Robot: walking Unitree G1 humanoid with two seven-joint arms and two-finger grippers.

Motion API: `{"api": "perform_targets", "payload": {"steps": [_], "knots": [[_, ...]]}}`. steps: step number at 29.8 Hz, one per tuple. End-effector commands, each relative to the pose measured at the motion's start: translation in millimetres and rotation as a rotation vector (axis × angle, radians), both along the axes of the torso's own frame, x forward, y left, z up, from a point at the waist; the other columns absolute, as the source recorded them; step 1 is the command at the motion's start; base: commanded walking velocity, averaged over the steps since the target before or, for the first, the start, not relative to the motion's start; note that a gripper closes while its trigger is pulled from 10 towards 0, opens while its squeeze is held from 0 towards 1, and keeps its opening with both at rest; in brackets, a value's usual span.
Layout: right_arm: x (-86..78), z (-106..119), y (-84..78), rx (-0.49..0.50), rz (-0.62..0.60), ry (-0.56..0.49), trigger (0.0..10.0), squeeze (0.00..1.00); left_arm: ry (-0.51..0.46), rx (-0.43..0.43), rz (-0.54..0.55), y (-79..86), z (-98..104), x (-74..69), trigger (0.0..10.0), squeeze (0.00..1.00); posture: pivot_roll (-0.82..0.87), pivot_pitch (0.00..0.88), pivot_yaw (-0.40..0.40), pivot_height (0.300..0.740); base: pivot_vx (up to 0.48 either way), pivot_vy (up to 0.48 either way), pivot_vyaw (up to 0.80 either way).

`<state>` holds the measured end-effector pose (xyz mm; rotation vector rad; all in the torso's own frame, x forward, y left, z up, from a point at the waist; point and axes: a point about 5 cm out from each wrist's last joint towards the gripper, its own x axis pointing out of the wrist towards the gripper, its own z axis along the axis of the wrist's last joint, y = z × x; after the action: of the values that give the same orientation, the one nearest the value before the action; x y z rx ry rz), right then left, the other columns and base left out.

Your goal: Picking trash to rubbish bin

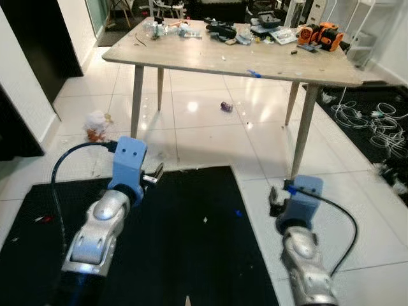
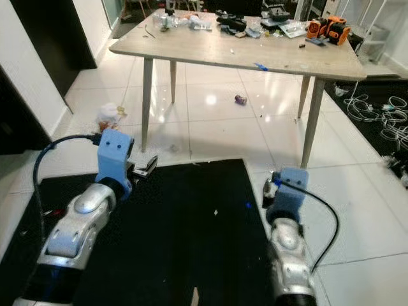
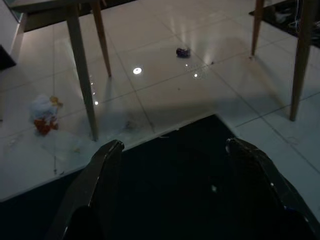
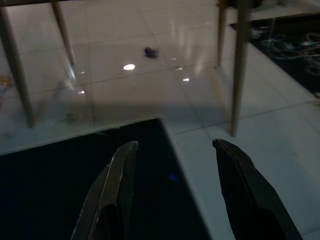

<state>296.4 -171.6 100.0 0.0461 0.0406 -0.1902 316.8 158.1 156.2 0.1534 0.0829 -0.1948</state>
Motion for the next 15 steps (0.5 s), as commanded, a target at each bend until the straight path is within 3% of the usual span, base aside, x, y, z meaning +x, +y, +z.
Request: {"api": "perform_targets", "payload": {"steps": [1,15], "knots": [[-3.3,-4.8,-6.5,-0.010,-0.016,0.019,10.0,0.00,0.007,0.006,-0.009,-0.7,-2.2,-0.8,10.0,0.00,-0.01,0.107,0.040,0.740,0.469,0.000,0.00],[-4.7,-5.8,-5.0,-0.004,-0.013,0.022,10.0,0.00,0.010,0.007,-0.012,-0.5,-2.6,-1.7,10.0,0.00,-0.01,0.113,0.043,0.740,0.469,0.000,0.00]]}}
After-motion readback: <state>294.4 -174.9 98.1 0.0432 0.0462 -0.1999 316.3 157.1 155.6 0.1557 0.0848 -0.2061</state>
